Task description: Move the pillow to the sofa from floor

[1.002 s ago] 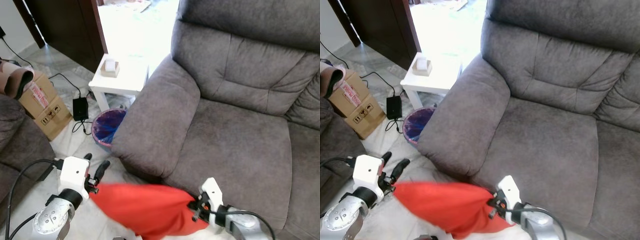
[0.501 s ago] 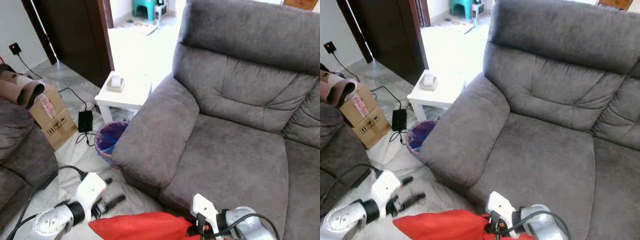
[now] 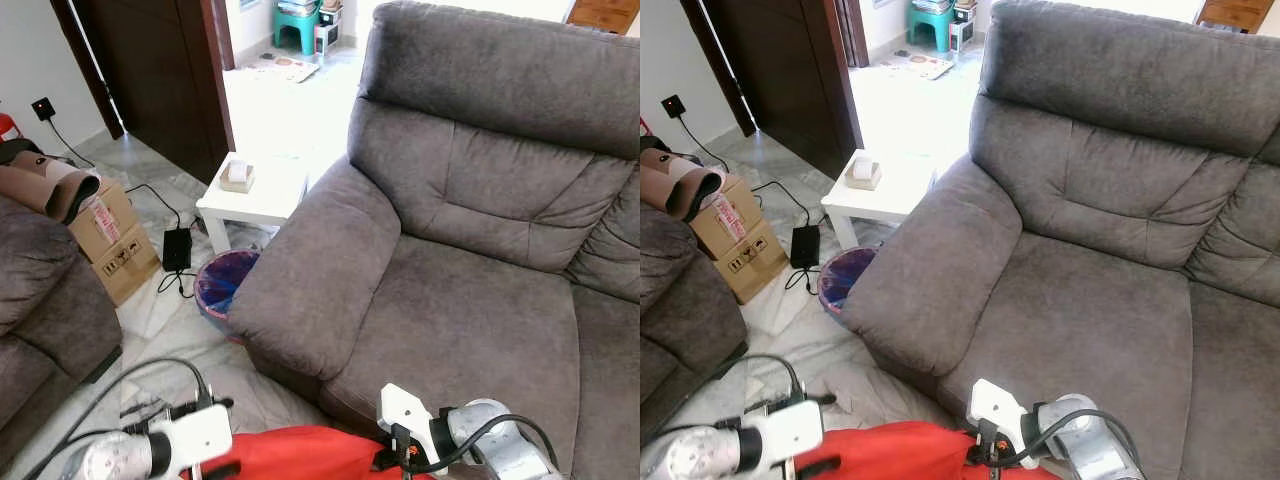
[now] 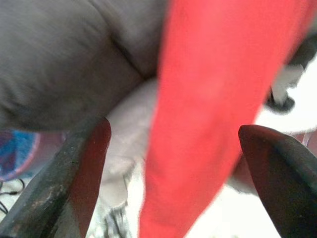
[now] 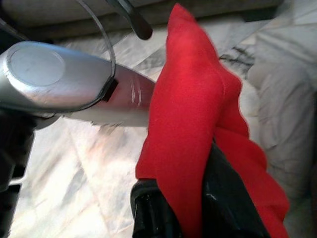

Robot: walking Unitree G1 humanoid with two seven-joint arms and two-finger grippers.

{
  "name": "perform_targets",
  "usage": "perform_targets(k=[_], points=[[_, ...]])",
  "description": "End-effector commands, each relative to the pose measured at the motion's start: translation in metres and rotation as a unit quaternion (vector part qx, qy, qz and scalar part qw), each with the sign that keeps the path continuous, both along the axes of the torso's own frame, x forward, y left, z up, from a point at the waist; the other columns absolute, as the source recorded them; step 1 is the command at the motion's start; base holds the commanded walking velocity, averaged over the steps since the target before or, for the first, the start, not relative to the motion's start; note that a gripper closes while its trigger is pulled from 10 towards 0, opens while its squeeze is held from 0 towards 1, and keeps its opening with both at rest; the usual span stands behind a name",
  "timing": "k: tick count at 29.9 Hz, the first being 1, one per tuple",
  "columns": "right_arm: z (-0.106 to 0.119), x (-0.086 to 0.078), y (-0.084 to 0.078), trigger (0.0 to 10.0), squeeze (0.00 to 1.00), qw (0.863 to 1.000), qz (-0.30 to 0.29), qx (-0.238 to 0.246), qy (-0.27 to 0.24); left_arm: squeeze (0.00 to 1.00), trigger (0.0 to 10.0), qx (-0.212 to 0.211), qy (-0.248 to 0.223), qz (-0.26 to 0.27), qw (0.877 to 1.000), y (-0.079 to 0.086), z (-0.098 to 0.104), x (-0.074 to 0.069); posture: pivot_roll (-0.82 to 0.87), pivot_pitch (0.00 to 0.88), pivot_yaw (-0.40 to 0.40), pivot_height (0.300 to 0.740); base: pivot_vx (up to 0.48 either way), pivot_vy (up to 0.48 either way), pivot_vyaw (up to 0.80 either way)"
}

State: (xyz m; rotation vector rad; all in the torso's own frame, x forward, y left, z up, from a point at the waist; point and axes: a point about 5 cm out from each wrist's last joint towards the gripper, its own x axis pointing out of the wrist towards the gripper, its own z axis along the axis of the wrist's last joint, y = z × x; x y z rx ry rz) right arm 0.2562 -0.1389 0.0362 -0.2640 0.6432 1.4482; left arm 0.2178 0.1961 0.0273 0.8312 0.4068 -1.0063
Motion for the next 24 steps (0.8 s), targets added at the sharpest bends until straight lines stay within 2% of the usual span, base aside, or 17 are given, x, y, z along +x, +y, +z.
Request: perform_targets(k=[1, 5, 7, 12, 16, 24], points=[[0.017, 0.002, 0.012, 10.0, 0.0, 0.998, 0.038, 0.033, -0.022, 0.0, 10.0, 0.013, 0.017, 0.003, 1.0, 0.007, -0.009, -0.006, 0.15, 0.131, -0.002, 0.74, 0.0, 0.0, 0.0], [0.02, 0.003, 0.012, 10.0, 0.0, 0.998, 0.032, 0.039, -0.024, 0.0, 10.0, 0.018, 0.024, -0.002, 1.0, 0.008, -0.017, -0.007, 0.14, 0.134, -0.002, 0.74, 0.0, 0.0, 0.0], [0.021, 0.002, 0.012, 10.0, 0.0, 0.998, 0.037, 0.043, -0.023, 0.0, 10.0, 0.038, 0.031, -0.011, 0.999, 0.013, -0.024, -0.01, 0.14, 0.136, -0.002, 0.74, 0.0, 0.0, 0.0], [0.027, 0.0, 0.013, 10.0, 0.0, 0.997, 0.044, 0.057, -0.023, 0.0, 10.0, 0.031, 0.028, -0.007, 0.999, 0.014, -0.027, -0.01, 0.13, 0.14, -0.002, 0.74, 0.0, 0.0, 0.0], [0.036, -0.001, 0.013, 10.0, 0.0, 0.995, 0.052, 0.082, -0.02, 0.0, 10.0, 0.049, 0.047, -0.013, 0.998, 0.017, -0.039, -0.017, 0.12, 0.143, -0.006, 0.74, 0.0, 0.0, 0.0], [0.047, -0.005, 0.008, 10.0, 0.0, 0.992, 0.068, 0.101, -0.019, 0.0, 10.0, 0.048, 0.049, -0.002, 0.998, 0.018, -0.045, -0.019, 0.11, 0.144, -0.01, 0.74, 0.0, 0.0, 0.0]])
